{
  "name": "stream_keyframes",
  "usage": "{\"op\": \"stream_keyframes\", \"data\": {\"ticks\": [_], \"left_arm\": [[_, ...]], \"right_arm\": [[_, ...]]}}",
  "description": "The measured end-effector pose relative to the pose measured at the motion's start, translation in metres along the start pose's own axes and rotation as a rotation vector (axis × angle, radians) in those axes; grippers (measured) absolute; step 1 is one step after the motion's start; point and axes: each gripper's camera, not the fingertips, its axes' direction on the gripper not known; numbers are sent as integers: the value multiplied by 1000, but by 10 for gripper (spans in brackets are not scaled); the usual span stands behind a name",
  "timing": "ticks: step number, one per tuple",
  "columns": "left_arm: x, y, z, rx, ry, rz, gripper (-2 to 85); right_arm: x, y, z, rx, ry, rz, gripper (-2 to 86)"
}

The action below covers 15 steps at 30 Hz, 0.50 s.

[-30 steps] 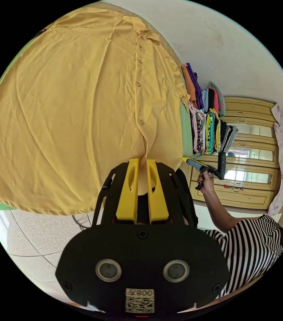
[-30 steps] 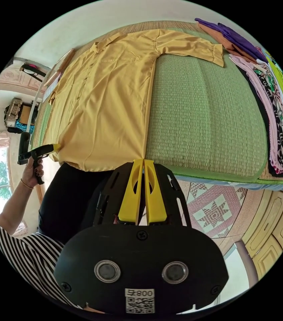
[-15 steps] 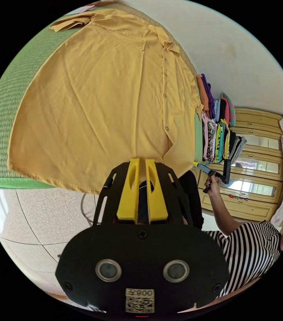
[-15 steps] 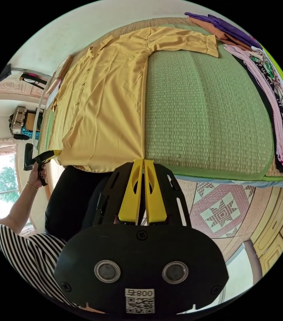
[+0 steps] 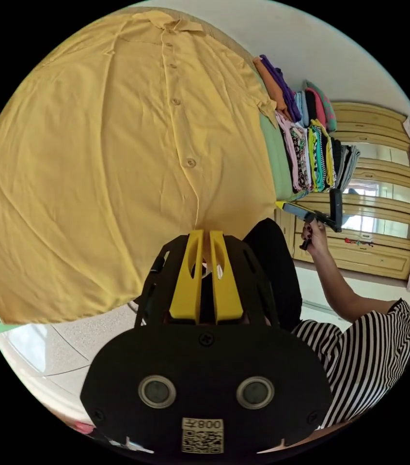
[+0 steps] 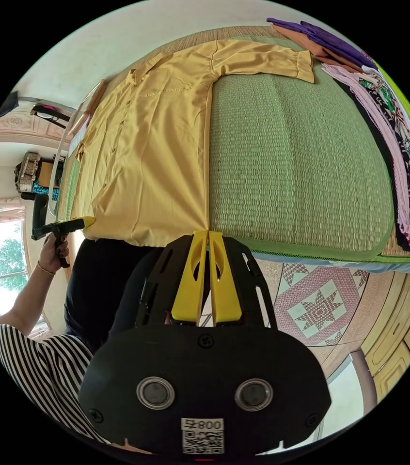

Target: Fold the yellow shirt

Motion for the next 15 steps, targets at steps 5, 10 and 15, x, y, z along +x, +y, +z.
{"op": "stream_keyframes", "data": {"ticks": [5,10,15], "left_arm": [[5,-3,-2,-105,-44,54,8],[-1,6,-33,-50,1,77,14],[-17,11,-77,64,39,51,22]], "right_arm": [[11,6,10,-2,1,5,91],[31,6,16,20,-65,46,69],[59,5,15,66,-117,103,35]]}}
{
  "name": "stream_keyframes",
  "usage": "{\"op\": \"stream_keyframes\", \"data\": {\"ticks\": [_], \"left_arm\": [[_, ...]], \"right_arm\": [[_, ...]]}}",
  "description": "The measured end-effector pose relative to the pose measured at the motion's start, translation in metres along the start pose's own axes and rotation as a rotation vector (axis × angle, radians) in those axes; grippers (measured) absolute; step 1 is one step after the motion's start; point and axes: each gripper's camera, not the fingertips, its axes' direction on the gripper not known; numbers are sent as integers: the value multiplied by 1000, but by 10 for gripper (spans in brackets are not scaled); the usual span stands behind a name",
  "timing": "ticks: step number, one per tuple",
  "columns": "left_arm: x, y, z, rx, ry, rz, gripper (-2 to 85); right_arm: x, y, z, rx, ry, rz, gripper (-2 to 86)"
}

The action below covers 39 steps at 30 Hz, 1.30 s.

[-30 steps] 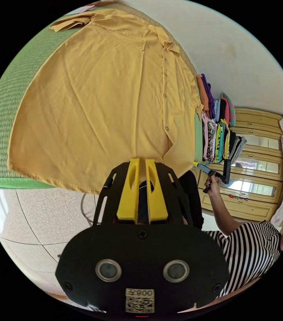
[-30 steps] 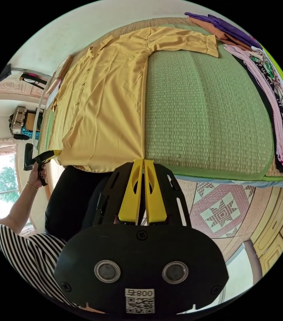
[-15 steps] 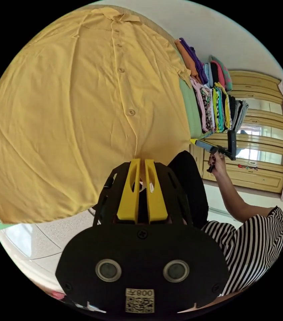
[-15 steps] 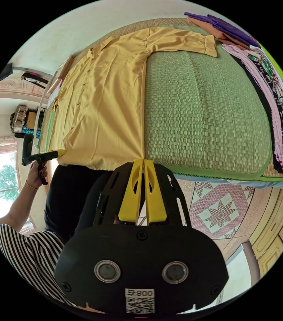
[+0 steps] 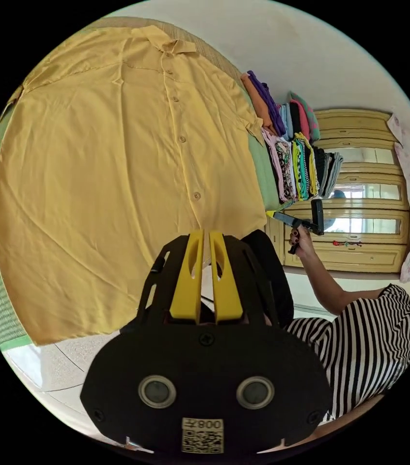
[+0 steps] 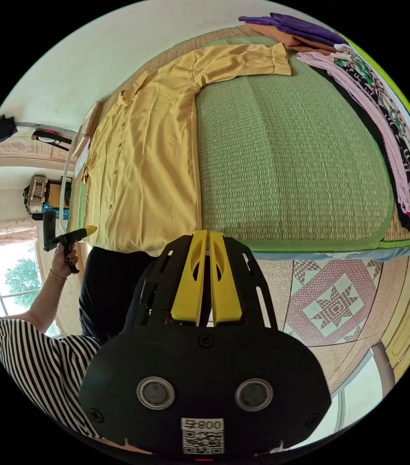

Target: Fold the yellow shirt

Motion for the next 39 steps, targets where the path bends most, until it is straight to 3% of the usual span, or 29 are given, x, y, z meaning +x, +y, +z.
{"op": "stream_keyframes", "data": {"ticks": [5,15,22,29,33,37,39], "left_arm": [[-30,0,-50,114,-37,-90,33],[-122,12,-199,586,-211,-492,70],[-157,-8,-232,622,-187,-605,56],[-131,-30,-276,580,-364,-507,25],[-63,-46,-329,639,-602,-223,22],[-13,-56,-307,447,-820,34,26],[-19,-58,-280,286,-849,28,29]], "right_arm": [[24,-16,1,44,-83,45,5],[4,-80,37,-6,-60,-50,4],[0,-108,53,-38,-39,-57,14],[3,-125,60,-55,-51,-54,17],[0,-134,62,-63,-35,-60,17],[1,-140,64,-58,-42,-49,15],[5,-142,65,-47,-63,-28,9]]}}
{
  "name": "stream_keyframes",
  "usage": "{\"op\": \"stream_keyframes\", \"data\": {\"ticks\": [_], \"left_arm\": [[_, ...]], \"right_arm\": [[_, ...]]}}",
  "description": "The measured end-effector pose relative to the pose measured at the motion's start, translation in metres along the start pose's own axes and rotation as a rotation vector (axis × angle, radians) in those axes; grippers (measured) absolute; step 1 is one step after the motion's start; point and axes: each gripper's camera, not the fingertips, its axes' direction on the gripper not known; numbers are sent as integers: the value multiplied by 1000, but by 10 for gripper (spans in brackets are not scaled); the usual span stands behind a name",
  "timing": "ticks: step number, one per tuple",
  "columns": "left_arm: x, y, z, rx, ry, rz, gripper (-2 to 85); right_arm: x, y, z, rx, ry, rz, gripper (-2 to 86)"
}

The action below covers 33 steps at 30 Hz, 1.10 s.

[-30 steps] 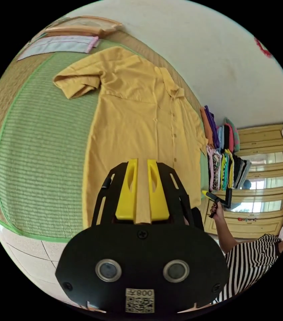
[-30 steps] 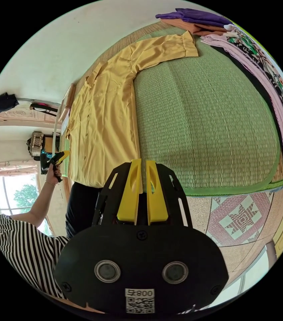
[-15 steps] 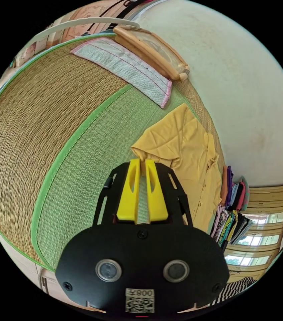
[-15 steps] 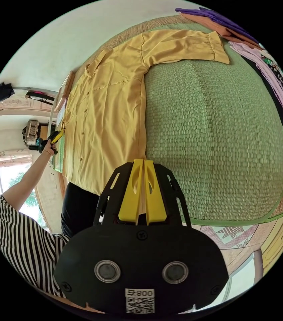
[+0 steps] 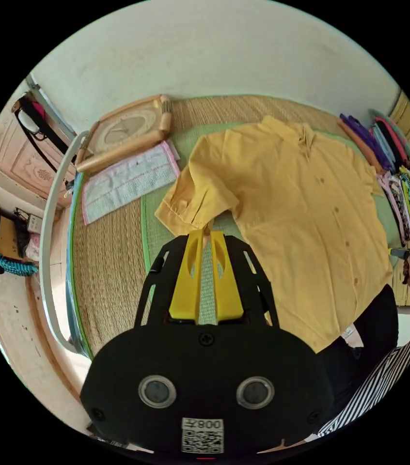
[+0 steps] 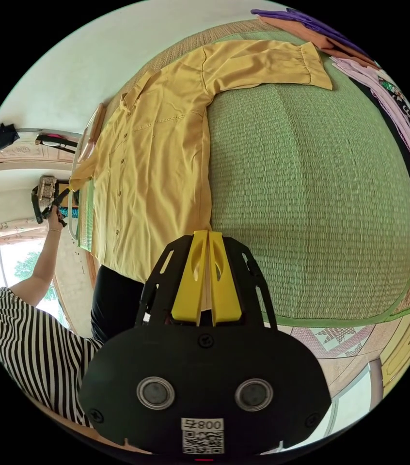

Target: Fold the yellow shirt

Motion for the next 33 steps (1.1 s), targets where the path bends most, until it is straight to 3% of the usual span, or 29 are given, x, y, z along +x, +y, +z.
{"op": "stream_keyframes", "data": {"ticks": [3,10,15,20,28,33], "left_arm": [[7,17,29,-141,-3,-14,37],[-53,20,8,90,231,-323,73],[-82,-17,35,44,294,-437,86],[-84,-41,63,-81,210,-506,26],[-87,-69,4,141,84,-447,9],[-88,-84,15,107,52,-509,19]], "right_arm": [[0,-5,1,-2,0,3,4],[-2,-22,3,-26,1,-7,1],[-3,-30,4,-8,-6,8,1],[-4,-36,4,-15,-9,6,1],[-3,-38,3,0,-29,6,1],[-7,-38,3,1,-28,11,1]]}}
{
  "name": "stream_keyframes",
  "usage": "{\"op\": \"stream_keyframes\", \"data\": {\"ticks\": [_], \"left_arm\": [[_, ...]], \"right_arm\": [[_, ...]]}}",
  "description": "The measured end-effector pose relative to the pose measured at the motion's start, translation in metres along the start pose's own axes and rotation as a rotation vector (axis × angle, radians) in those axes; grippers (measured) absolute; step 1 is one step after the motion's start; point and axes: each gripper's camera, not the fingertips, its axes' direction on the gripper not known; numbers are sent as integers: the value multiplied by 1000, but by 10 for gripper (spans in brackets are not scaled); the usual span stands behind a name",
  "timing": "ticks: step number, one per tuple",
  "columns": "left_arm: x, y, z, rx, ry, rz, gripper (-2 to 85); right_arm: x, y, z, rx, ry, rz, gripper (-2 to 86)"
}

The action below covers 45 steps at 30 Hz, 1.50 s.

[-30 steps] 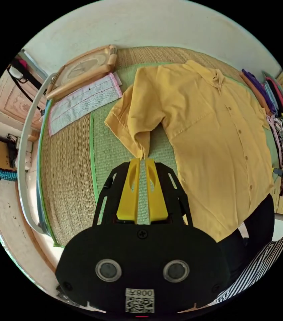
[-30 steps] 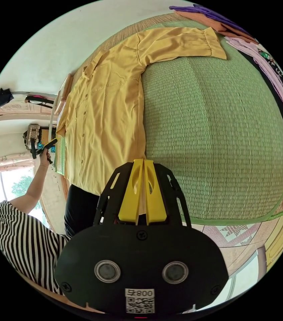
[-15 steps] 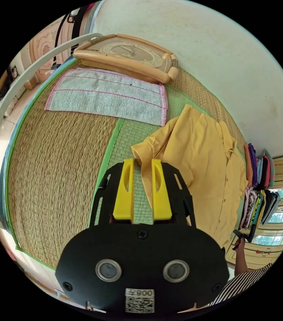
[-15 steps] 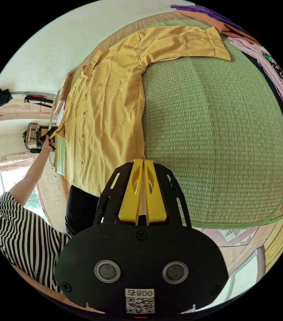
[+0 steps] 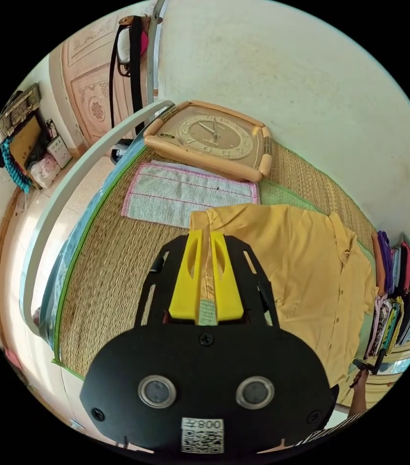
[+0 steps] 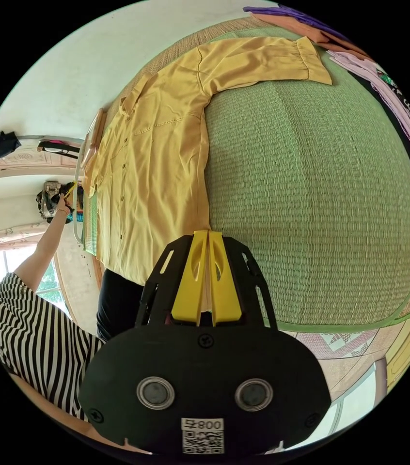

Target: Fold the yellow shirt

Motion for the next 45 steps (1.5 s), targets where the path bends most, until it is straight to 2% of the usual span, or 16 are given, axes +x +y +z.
{"op": "stream_keyframes", "data": {"ticks": [2,8,12,14,17,19,23,26,29,32,38,45], "left_arm": [[4,3,8,-4,-5,-32,24],[42,28,33,-22,217,30,28],[74,44,75,-239,109,107,13],[82,48,74,-199,105,90,9],[106,52,66,-120,260,89,5],[144,60,65,-110,379,173,4],[207,80,87,-210,385,299,4],[239,93,127,-372,409,270,4],[258,97,137,-343,496,194,3],[291,95,134,-300,533,213,4],[399,89,146,-320,665,375,5],[584,88,180,-452,800,714,12]], "right_arm": [[-1,0,0,-1,-1,0,1],[-12,8,-5,3,36,9,1],[-26,26,-21,72,104,0,1],[-34,32,-28,100,112,-13,1],[-52,37,-37,148,114,-64,1],[-67,33,-34,163,127,-117,1],[-99,9,0,121,138,-233,1],[-100,-2,41,23,229,-242,2],[-95,14,35,70,184,-224,3],[-86,32,23,162,160,-203,3],[-41,44,-9,435,67,-66,14],[23,68,-54,745,136,156,76]]}}
